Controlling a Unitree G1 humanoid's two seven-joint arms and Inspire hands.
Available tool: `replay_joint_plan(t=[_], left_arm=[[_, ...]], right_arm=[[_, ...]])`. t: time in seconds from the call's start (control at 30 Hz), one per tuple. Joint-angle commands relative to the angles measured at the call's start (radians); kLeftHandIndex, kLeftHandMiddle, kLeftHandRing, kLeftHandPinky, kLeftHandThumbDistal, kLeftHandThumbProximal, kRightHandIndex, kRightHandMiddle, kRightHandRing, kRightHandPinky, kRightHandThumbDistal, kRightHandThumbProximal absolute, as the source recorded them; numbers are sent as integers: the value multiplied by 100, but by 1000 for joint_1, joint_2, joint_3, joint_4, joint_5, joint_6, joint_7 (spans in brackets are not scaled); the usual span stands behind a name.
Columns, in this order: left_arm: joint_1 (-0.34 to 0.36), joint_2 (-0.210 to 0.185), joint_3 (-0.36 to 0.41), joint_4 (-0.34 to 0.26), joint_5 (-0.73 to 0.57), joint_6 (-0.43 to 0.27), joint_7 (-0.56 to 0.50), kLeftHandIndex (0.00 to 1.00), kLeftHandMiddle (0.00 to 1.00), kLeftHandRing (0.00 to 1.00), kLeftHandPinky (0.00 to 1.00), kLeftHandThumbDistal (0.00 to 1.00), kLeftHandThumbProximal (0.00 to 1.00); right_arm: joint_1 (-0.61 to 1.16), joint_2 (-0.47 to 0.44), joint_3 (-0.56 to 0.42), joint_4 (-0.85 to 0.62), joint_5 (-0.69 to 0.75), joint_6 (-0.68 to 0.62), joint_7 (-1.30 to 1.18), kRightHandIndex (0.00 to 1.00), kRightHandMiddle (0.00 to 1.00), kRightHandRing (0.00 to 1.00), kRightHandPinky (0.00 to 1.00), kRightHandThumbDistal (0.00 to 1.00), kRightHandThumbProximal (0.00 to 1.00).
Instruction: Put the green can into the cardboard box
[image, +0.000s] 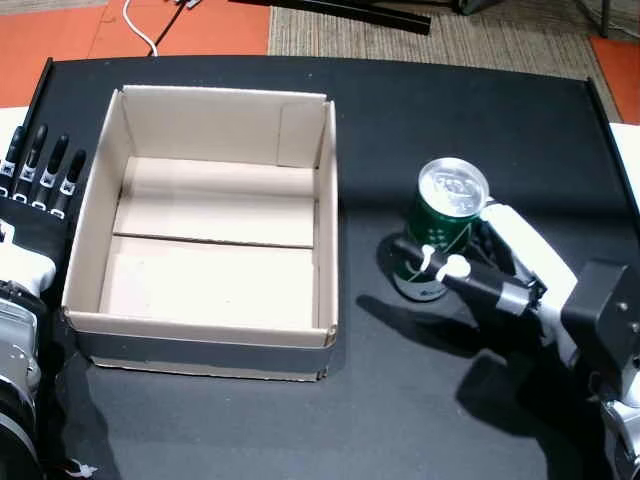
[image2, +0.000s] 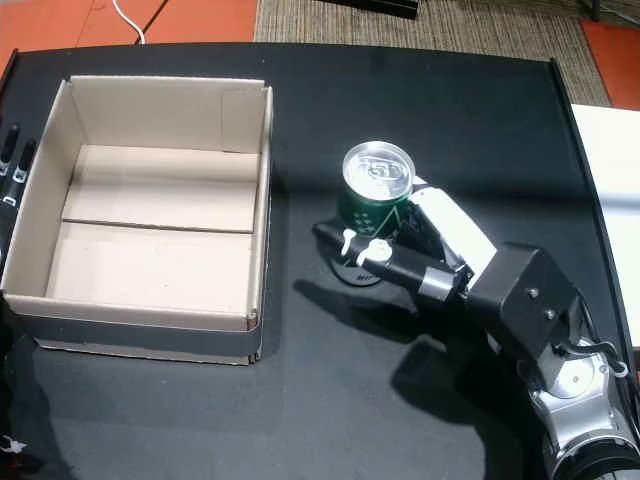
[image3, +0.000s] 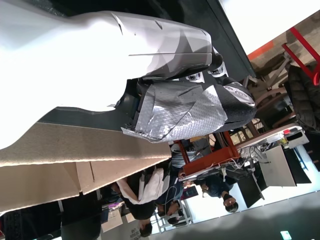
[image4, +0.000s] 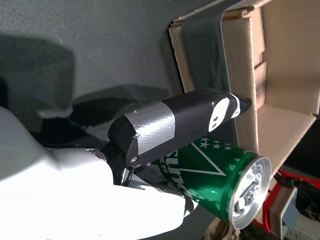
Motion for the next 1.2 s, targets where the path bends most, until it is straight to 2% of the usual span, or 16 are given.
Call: replay_joint_plan(t=[0.0,0.07,0.17,0.33,0.37,0.43,0.53,0.63,0.7,0.77,0.8,0.87,0.9,0.97,1.07,1.17], left_arm=[[-1,2,-3,10,13,-7,4,55,61,76,85,2,92],[-1,2,-3,10,13,-6,6,55,62,77,85,3,92],[-3,1,-5,10,15,-10,13,57,63,78,87,2,92],[-1,0,-5,10,14,-12,5,61,65,80,89,2,93],[-1,1,-4,10,14,-11,6,61,65,80,88,3,93],[-2,1,-2,11,12,-8,8,60,65,79,88,4,93],[-1,2,0,11,10,-6,2,60,63,80,91,5,93],[-3,3,-1,11,11,-5,0,57,63,78,89,1,96],[-4,1,-2,11,13,-9,1,54,61,77,88,1,98],[-5,-1,-2,11,13,-11,7,53,60,75,87,1,98],[-6,-1,-1,11,12,-10,8,52,59,75,87,2,97],[-7,-2,3,11,8,-9,11,54,59,74,86,2,96],[-8,-3,6,11,4,-8,11,55,59,75,86,3,95],[-9,-4,12,11,0,-7,9,54,59,75,85,2,94],[-10,-2,11,12,4,-4,12,51,57,72,83,2,95],[-12,-1,11,12,5,-3,17,51,55,69,82,3,94]], right_arm=[[0,-6,6,10,-10,8,1,100,100,100,100,100,55],[-5,-5,11,11,-12,12,-2,100,100,100,100,100,56],[-20,-3,27,14,-30,12,-14,99,100,100,100,100,63],[-54,10,36,31,-50,26,-37,100,100,100,100,100,59],[-63,14,37,34,-55,33,-51,98,98,100,100,96,52],[-80,27,37,40,-62,49,-99,93,94,97,100,72,28],[-103,47,36,52,-69,63,-159,88,90,93,96,56,11],[-124,72,26,70,-62,78,-194,84,86,90,93,57,17],[-136,86,19,79,-57,85,-210,81,82,87,89,55,12],[-148,100,13,86,-55,98,-229,78,76,79,81,42,0],[-154,105,12,88,-57,112,-242,74,72,73,77,33,0],[-165,111,18,93,-69,135,-262,64,60,61,68,5,0],[-169,114,21,94,-72,144,-263,53,51,55,64,1,0],[-173,115,30,95,-83,155,-263,41,41,48,58,0,0],[-170,110,39,92,-96,152,-255,24,28,39,55,0,0],[-164,106,31,90,-86,126,-237,12,17,29,55,0,0]])
